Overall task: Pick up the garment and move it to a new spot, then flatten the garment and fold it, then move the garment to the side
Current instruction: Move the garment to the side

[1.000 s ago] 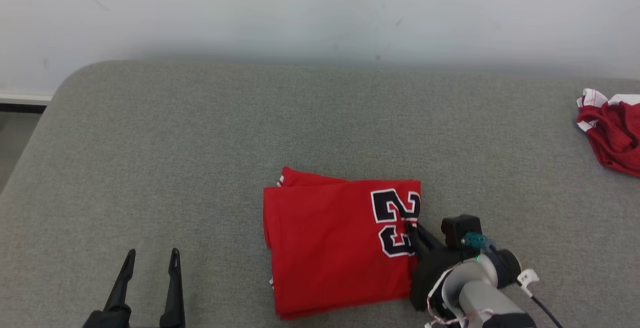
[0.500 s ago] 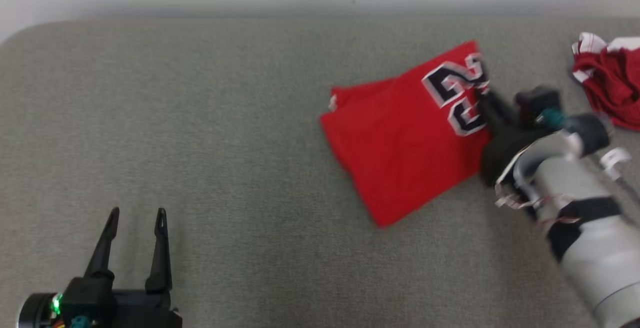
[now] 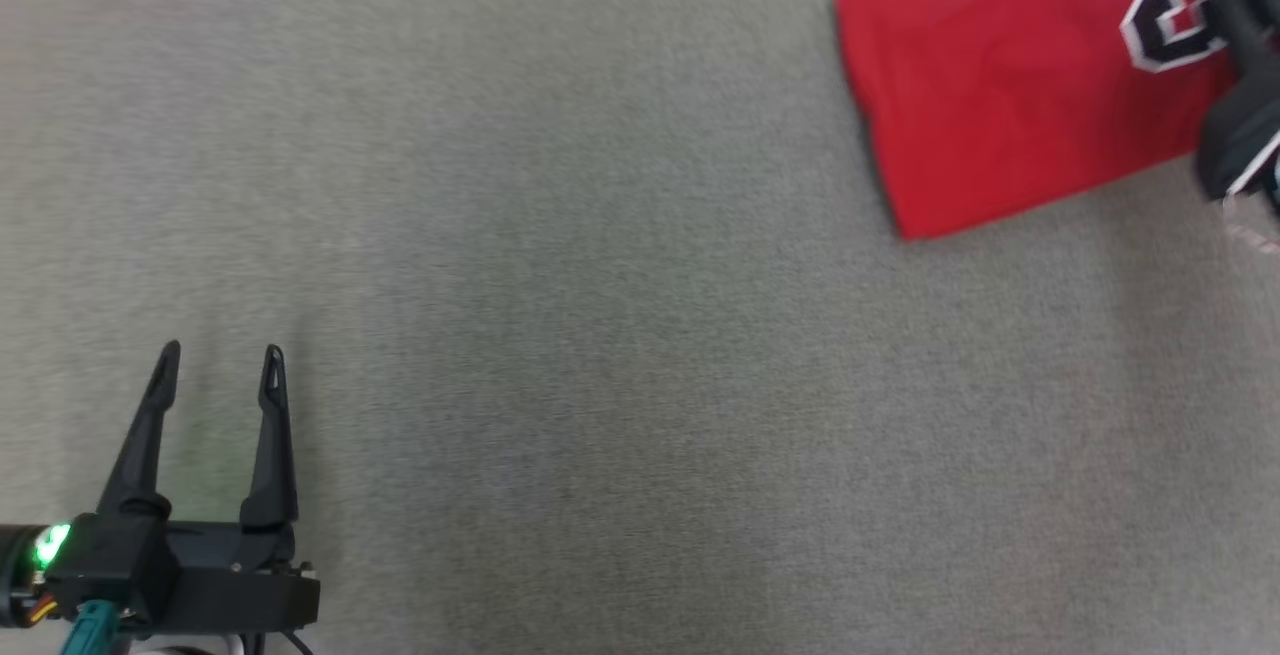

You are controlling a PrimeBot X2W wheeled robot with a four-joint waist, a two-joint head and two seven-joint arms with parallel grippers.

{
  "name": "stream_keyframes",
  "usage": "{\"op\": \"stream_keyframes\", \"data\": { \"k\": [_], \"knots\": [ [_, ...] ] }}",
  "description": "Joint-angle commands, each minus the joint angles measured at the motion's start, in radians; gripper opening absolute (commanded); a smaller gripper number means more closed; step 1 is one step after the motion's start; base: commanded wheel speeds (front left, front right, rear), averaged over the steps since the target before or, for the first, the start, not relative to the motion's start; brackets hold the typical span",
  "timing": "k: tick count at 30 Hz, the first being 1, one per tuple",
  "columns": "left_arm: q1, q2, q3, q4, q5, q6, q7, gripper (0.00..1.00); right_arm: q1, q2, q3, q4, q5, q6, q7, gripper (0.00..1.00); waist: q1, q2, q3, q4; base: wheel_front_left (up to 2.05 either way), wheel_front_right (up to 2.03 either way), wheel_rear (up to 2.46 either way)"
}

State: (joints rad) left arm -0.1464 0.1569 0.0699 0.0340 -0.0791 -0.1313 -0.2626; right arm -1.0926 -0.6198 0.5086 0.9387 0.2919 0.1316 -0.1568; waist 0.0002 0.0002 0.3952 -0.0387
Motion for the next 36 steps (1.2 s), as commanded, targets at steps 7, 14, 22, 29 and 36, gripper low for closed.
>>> {"op": "stream_keyframes", "data": {
  "k": [7,14,22,29,36],
  "knots": [
    [-0.019,0.028,0.007,-0.069,0.011,0.002,-0.003,1.0,-0.096,-0.101,0.046,-0.011,-0.003,-0.003,0.054,0.0,-0.0002,-0.0002,0.108,-0.092,0.0,0.0,0.0],
    [-0.039,0.05,-0.001,-0.171,0.029,0.002,-0.003,1.0,-0.209,-0.192,0.08,0.0,-0.036,-0.003,0.072,0.0,-0.0002,-0.0002,0.186,-0.123,0.0,0.0,0.0],
    [-0.039,0.064,0.008,-0.238,0.04,0.006,-0.003,1.0,-0.287,-0.233,0.082,0.005,-0.092,-0.003,0.079,0.0,-0.0002,-0.0002,0.235,-0.132,0.0,0.0,0.0],
    [-0.031,0.07,0.014,-0.267,0.044,0.013,-0.003,1.0,-0.305,-0.272,0.086,-0.007,-0.138,-0.003,0.109,0.0,-0.0002,-0.0002,0.249,-0.146,0.0,0.0,0.0],
    [-0.034,0.075,0.014,-0.274,0.045,0.015,-0.003,1.0,-0.285,-0.277,0.061,-0.039,-0.153,-0.003,0.129,0.53,-0.0002,-0.0002,0.262,-0.166,0.0,0.0,0.0]
  ]
}}
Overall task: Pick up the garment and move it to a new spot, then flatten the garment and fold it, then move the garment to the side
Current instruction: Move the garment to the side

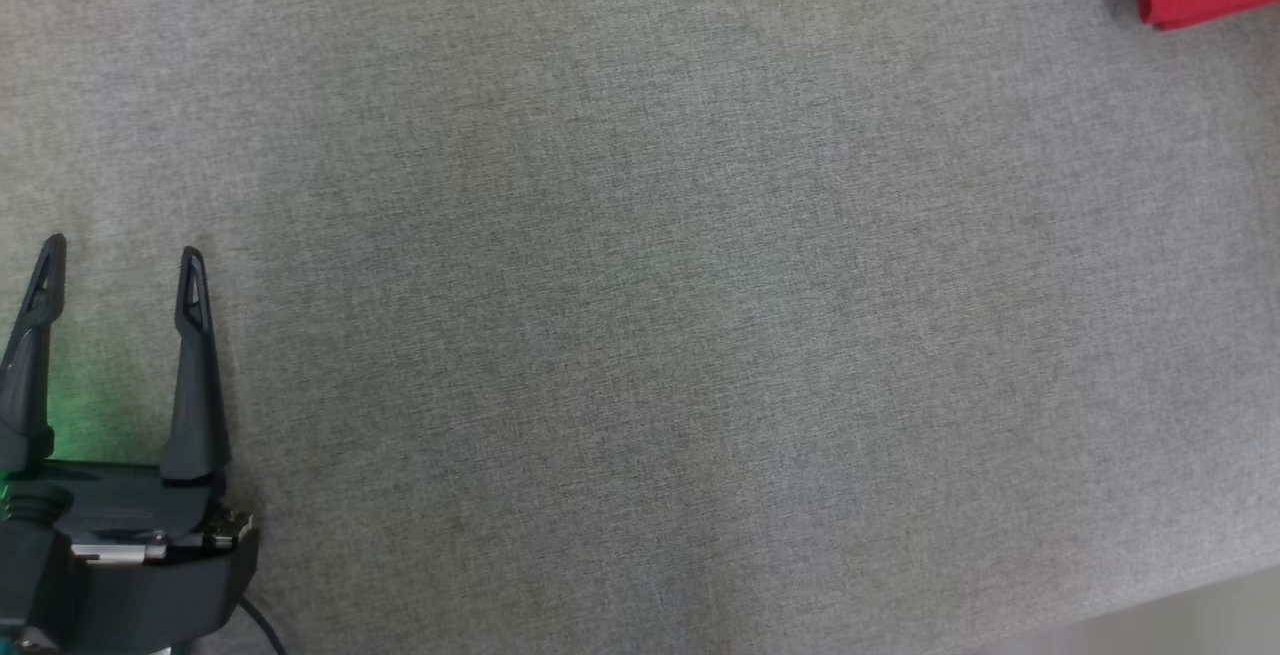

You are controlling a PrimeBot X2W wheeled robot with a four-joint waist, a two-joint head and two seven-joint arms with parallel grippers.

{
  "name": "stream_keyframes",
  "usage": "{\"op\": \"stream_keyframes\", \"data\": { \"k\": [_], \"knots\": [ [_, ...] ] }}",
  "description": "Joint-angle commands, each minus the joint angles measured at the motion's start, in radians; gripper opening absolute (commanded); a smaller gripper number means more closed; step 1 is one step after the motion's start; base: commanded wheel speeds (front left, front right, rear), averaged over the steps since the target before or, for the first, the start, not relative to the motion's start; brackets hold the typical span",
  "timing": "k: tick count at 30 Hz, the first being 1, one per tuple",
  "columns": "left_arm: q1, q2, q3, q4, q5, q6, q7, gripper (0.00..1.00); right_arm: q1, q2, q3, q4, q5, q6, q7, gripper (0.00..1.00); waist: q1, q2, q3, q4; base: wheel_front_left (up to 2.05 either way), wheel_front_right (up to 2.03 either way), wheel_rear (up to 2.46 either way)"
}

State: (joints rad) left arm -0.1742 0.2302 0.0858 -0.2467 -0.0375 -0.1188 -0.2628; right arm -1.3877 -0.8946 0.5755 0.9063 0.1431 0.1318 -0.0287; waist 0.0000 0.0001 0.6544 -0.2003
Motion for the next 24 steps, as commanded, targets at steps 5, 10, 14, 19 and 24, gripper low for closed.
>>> {"op": "stream_keyframes", "data": {
  "k": [5,10,14,19,24],
  "knots": [
    [-0.01,0.002,-0.004,0.022,-0.002,0.003,-0.002,1.0,0.031,0.003,-0.032,-0.028,-0.018,-0.003,0.0,1.0,0.0,-0.0001,0.0,-0.01,0.0,0.0,0.0],
    [-0.007,-0.007,0.001,0.047,-0.014,0.005,-0.002,1.0,0.063,0.032,-0.091,-0.048,-0.023,-0.003,-0.019,1.0,0.0,-0.0001,-0.034,-0.003,0.0,0.0,0.0],
    [0.013,-0.024,0.006,0.072,-0.024,0.013,-0.002,1.0,0.109,0.074,-0.144,-0.08,-0.001,-0.003,-0.06,1.0,0.0,-0.0001,-0.089,0.014,0.0,0.0,0.0],
    [0.046,-0.055,0.013,0.108,-0.045,0.017,-0.003,1.0,0.196,0.139,-0.214,-0.128,0.01,-0.003,-0.155,1.0,0.0,-0.0001,-0.181,0.045,0.0,0.0,0.0],
    [0.095,-0.086,0.025,0.155,-0.053,0.018,-0.003,1.0,0.312,0.221,-0.284,-0.184,0.033,-0.003,-0.207,1.0,0.0,-0.0001,-0.284,0.073,0.0,0.0,0.0]
  ]
}}
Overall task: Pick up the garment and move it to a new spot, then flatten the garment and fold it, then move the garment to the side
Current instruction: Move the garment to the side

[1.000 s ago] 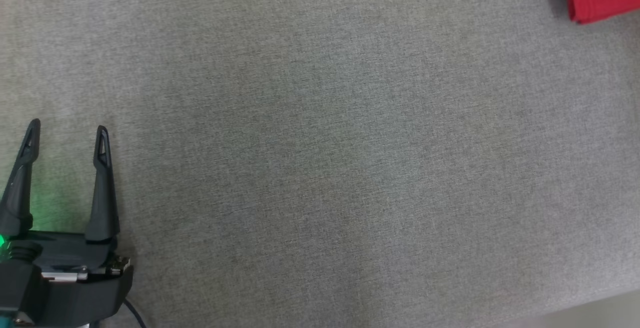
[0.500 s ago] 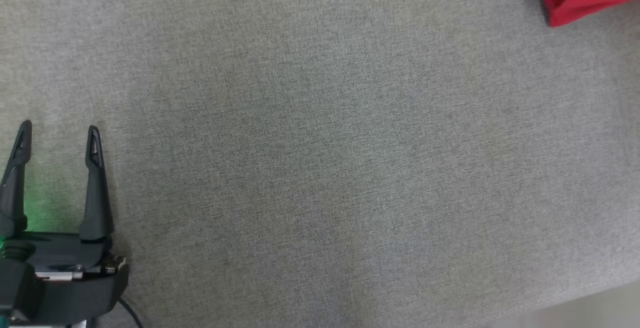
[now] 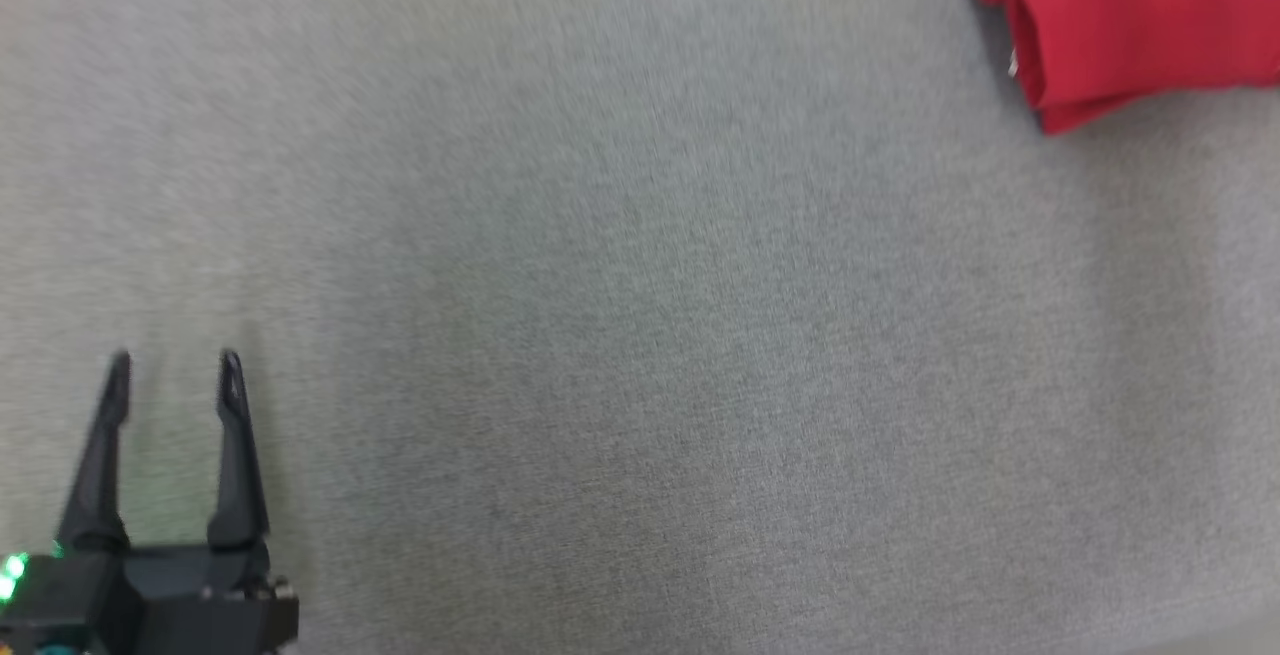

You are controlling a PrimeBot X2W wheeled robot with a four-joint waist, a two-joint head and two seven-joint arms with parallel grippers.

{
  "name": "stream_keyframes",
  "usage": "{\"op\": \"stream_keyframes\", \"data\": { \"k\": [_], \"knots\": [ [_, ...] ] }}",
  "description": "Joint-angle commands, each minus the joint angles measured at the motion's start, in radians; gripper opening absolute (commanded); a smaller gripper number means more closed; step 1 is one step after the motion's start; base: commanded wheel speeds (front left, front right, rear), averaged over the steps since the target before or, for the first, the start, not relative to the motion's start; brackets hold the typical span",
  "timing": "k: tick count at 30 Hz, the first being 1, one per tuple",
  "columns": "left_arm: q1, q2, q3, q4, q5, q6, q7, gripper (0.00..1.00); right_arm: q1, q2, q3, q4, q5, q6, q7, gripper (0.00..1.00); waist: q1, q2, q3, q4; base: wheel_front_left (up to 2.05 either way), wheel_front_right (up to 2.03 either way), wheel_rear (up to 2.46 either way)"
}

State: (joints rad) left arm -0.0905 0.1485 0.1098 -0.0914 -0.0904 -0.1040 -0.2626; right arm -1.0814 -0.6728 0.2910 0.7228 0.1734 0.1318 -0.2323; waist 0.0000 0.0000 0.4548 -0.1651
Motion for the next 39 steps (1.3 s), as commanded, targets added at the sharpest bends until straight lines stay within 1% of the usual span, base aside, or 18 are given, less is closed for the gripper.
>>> {"op": "stream_keyframes", "data": {
  "k": [1,5,12,18,22,25,26,30,31,32,39],
  "knots": [
    [0.022,-0.006,0.004,0.011,-0.001,0.003,-0.003,1.0,0.026,0.012,-0.009,-0.017,0.005,-0.003,-0.009,1.0,0.0,0.0,-0.103,0.042,0.0,0.0,0.0],
    [0.055,-0.023,0.004,0.025,-0.001,0.001,-0.003,1.0,0.107,0.057,-0.021,-0.08,0.014,-0.003,-0.02,1.0,0.0,0.0,-0.166,0.064,0.0,0.0,0.0],
    [0.095,-0.047,-0.011,0.066,-0.001,-0.003,-0.003,1.0,0.27,0.138,-0.076,-0.175,0.026,-0.003,-0.026,1.0,0.0,0.0,-0.274,0.117,0.0,0.0,0.0],
    [0.116,-0.06,-0.009,0.105,-0.01,-0.004,-0.003,1.0,0.463,0.23,-0.158,-0.233,0.023,-0.003,-0.029,1.0,0.0,0.0,-0.339,0.161,0.0,0.0,0.0],
    [0.13,-0.063,-0.011,0.129,-0.008,-0.008,-0.003,1.0,0.578,0.299,-0.22,-0.265,0.016,-0.003,-0.03,1.0,0.0,0.0,-0.364,0.18,0.0,0.0,0.0],
    [0.131,-0.064,-0.015,0.145,-0.006,-0.008,-0.003,1.0,0.655,0.348,-0.259,-0.285,0.007,-0.003,-0.032,1.0,0.0,0.0,-0.378,0.189,0.0,0.0,0.0],
    [0.131,-0.064,-0.015,0.145,-0.006,-0.008,-0.003,1.0,0.655,0.348,-0.259,-0.285,0.007,-0.003,-0.032,1.0,0.0,0.0,-0.378,0.189,0.0,0.0,0.0],
    [0.135,-0.067,-0.018,0.166,-0.004,-0.01,-0.003,1.0,0.75,0.405,-0.293,-0.31,-0.012,-0.003,-0.032,1.0,0.0,0.0,-0.399,0.194,0.0,0.0,0.0],
    [0.141,-0.067,-0.015,0.177,-0.004,-0.011,-0.003,1.0,0.794,0.433,-0.306,-0.323,-0.025,-0.003,-0.033,1.0,0.0,0.0,-0.41,0.192,0.0,0.0,0.0],
    [0.146,-0.068,-0.015,0.184,-0.003,-0.012,-0.003,1.0,0.816,0.445,-0.308,-0.328,-0.031,-0.003,-0.033,1.0,0.0,0.0,-0.418,0.19,0.0,0.0,0.0],
    [0.167,-0.07,-0.01,0.21,-0.006,-0.015,-0.003,1.0,0.948,0.504,-0.317,-0.392,-0.052,-0.003,-0.033,1.0,0.0,0.0,-0.462,0.173,0.0,0.0,0.0]
  ]
}}
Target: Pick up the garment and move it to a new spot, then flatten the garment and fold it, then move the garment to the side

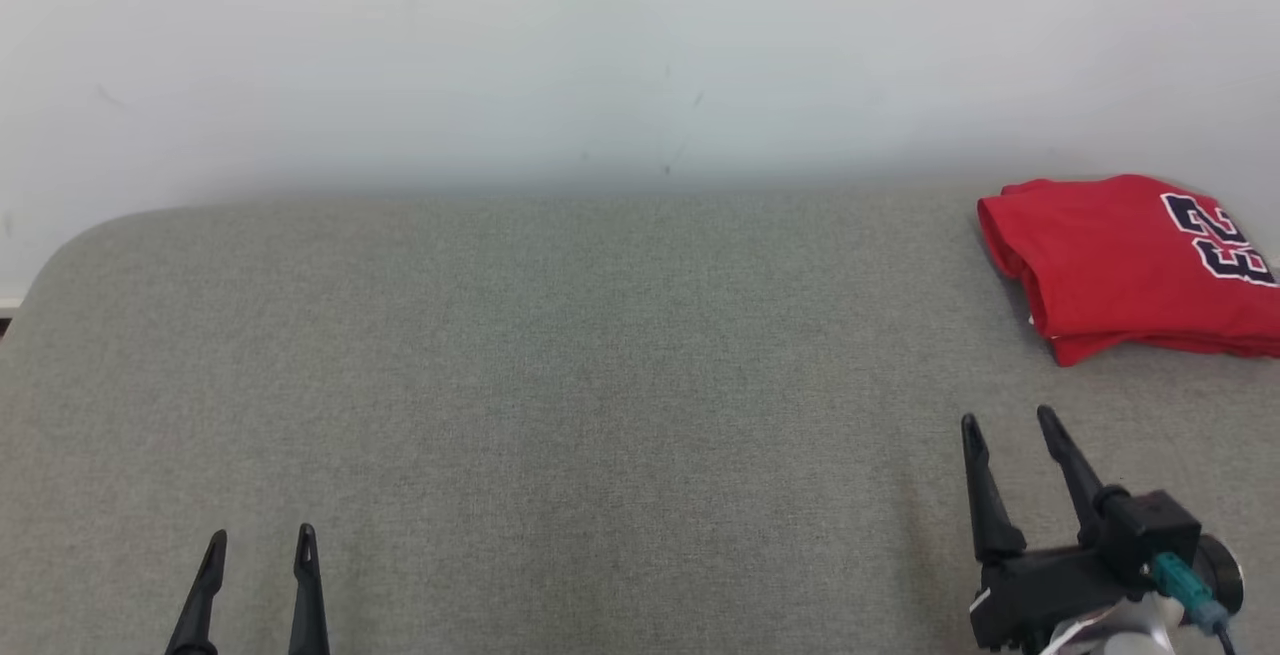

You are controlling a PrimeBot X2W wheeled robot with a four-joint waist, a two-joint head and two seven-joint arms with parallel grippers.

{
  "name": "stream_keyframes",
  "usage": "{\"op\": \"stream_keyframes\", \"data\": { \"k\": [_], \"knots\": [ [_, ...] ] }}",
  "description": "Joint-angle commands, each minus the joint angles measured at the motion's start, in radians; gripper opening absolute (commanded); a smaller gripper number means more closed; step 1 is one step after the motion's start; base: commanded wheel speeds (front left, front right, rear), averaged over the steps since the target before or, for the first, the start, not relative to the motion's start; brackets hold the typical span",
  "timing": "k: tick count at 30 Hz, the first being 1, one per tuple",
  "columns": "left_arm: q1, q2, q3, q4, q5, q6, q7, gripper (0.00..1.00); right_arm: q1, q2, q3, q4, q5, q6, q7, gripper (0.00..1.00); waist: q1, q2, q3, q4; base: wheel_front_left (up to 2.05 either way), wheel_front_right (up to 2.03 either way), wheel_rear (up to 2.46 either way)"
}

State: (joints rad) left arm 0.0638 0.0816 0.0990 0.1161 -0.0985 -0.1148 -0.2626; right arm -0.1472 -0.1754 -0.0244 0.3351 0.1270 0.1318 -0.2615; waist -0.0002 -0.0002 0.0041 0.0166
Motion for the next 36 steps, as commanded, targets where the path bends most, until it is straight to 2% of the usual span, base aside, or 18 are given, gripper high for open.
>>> {"op": "stream_keyframes", "data": {
  "k": [1,8,13,36],
  "knots": [
    [0.014,-0.004,0.001,0.005,0.003,-0.004,-0.003,1.0,0.027,0.013,-0.004,-0.017,-0.007,-0.003,-0.004,1.0,0.0002,0.0002,-0.015,-0.011,0.0,0.0,0.0],
    [0.018,-0.003,-0.003,0.022,0.01,-0.007,-0.003,1.0,0.124,0.054,-0.013,-0.092,-0.025,-0.003,-0.004,1.0,0.0002,0.0002,-0.028,-0.025,0.0,0.0,0.0],
    [0.021,0.0,-0.002,0.041,0.017,-0.005,-0.003,1.0,0.164,0.07,-0.005,-0.099,-0.046,-0.003,-0.004,1.0,0.0002,0.0002,-0.034,-0.033,0.0,0.0,0.0],
    [0.016,0.007,-0.002,0.084,0.001,0.006,-0.003,1.0,0.162,0.088,-0.002,-0.087,-0.057,-0.003,-0.004,1.0,0.0002,0.0002,-0.048,-0.03,0.0,0.0,0.0]
  ]
}}
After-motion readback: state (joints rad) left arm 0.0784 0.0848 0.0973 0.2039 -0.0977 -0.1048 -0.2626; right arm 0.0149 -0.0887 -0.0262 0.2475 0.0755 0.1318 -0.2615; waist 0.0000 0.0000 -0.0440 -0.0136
